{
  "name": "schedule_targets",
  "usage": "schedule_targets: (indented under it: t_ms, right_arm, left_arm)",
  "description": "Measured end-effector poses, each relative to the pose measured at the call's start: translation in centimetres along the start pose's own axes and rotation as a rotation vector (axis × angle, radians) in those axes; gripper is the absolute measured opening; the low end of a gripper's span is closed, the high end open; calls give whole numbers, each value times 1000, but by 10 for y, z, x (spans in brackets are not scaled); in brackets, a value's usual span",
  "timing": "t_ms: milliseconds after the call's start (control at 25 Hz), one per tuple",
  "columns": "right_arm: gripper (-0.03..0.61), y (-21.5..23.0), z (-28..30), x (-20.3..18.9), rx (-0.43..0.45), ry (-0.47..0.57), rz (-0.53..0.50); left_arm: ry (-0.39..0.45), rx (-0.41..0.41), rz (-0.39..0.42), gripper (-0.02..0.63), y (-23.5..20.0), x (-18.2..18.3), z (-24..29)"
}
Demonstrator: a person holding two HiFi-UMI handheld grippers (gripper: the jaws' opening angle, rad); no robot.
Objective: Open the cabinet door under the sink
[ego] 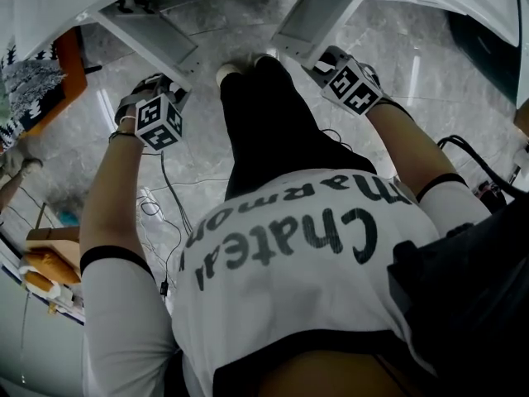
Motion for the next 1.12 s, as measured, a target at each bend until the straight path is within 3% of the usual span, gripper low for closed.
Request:
schedule_targets:
  t_ms: [560,1120]
  right_arm:
    - [49,4,-14,-32,-13,-80,-75]
    - [55,20,-42,-73,27,-150,-218]
  left_arm:
    - [-141,-45,17,78,15,-28,-5]
    - [-217,-77,47,78,28,-48,-14]
Point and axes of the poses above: the fingertips, and each gripper's own axes: z forward along the fingers, y to its right, x out of its top, the point moved 5 cm from there along -z, backward along the fingers, and after that the axes turned 14 degrees about -x, right-handed, at the moved point
